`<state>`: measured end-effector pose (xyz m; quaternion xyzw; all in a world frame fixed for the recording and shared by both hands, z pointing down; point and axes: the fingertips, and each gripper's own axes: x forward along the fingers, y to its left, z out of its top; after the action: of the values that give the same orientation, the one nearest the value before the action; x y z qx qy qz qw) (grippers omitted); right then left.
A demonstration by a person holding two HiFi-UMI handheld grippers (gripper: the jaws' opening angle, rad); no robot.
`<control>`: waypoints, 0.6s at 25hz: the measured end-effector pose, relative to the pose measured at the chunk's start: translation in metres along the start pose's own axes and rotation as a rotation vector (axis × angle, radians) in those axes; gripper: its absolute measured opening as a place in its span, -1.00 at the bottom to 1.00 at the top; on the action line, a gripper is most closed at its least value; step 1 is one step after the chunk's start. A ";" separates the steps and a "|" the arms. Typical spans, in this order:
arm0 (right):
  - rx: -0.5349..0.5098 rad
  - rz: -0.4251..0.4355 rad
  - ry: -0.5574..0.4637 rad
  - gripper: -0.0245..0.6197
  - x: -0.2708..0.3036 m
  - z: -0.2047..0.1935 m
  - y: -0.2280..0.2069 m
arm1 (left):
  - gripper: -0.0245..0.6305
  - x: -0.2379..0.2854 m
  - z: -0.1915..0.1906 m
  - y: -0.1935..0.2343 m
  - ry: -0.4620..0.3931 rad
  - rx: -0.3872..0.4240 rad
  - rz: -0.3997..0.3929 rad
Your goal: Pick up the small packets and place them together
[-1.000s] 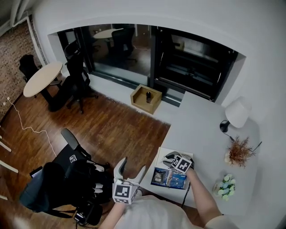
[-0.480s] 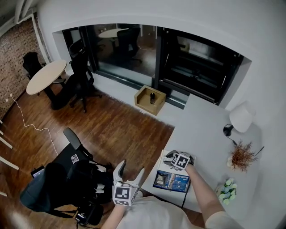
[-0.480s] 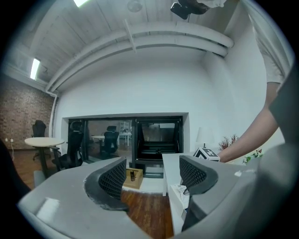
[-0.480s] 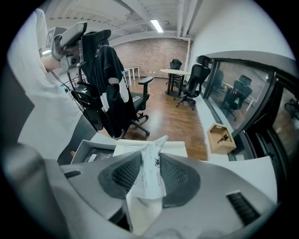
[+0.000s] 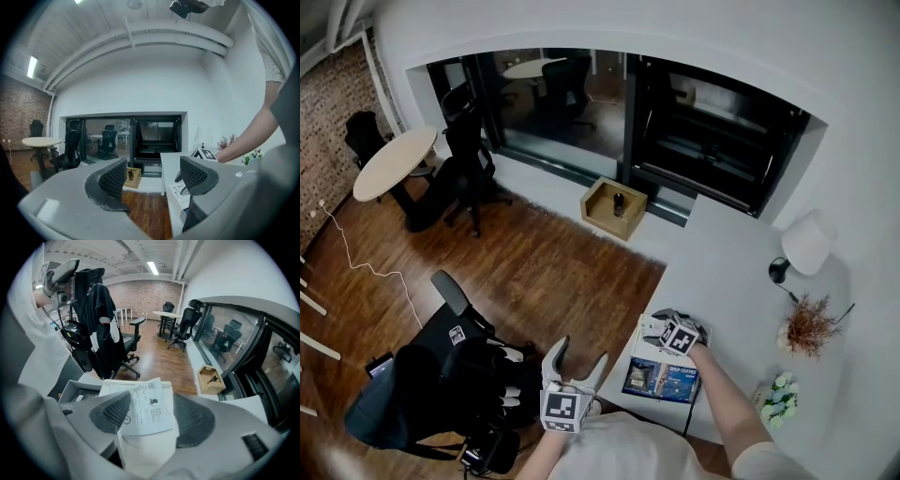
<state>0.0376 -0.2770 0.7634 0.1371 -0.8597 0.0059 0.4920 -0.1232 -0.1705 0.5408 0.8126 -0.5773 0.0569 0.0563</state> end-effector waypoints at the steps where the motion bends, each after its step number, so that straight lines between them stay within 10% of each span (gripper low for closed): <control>1: 0.004 -0.014 -0.001 0.08 -0.001 0.000 -0.003 | 0.16 0.001 -0.001 0.000 0.002 0.003 -0.002; 8: -0.037 -0.223 -0.081 0.12 -0.040 0.013 -0.019 | 0.16 0.010 0.007 -0.003 -0.016 0.013 -0.032; 15: 0.210 -0.479 -0.475 0.12 -0.156 0.037 -0.023 | 0.13 0.027 0.019 -0.022 -0.040 0.014 -0.106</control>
<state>0.0865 -0.2687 0.6093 0.3824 -0.8882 -0.0533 0.2491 -0.0933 -0.1917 0.5257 0.8434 -0.5340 0.0415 0.0421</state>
